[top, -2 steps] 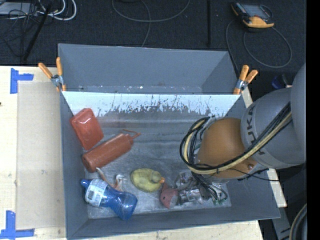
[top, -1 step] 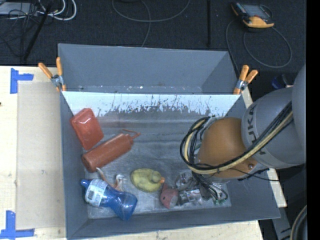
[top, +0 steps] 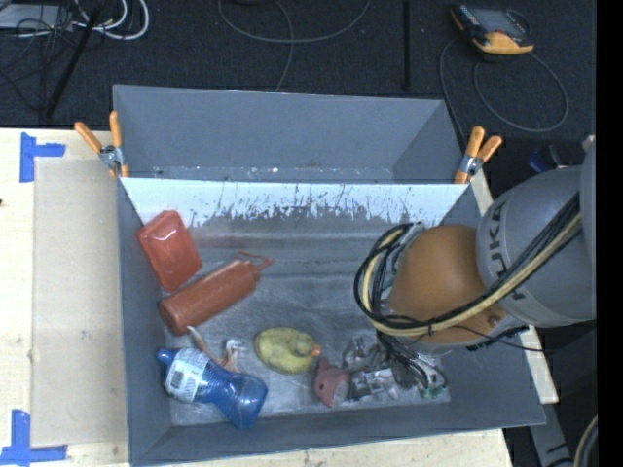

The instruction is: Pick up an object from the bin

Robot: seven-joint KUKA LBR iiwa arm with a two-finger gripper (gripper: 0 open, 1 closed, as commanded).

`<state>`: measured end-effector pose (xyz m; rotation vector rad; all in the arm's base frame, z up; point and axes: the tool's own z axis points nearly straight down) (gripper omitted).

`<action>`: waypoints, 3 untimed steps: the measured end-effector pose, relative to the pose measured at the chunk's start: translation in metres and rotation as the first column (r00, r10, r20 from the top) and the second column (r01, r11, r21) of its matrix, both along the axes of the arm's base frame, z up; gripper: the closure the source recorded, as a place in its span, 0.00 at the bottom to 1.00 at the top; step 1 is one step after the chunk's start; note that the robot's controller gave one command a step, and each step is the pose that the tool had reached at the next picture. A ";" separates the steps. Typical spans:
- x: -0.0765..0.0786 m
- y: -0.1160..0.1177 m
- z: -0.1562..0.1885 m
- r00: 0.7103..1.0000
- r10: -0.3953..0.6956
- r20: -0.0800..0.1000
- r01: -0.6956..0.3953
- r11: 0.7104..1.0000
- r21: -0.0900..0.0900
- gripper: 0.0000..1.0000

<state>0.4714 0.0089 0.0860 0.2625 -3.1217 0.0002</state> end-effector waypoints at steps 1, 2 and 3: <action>0.000 0.000 0.024 1.000 0.000 -0.001 0.000 1.000 0.000 1.00; 0.001 0.001 0.041 1.000 0.001 0.009 -0.001 1.000 0.001 1.00; 0.002 0.001 0.047 1.000 0.002 0.012 -0.002 1.000 0.001 1.00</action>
Offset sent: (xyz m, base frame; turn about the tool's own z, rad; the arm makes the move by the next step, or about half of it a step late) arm 0.0000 0.0000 0.0510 0.0000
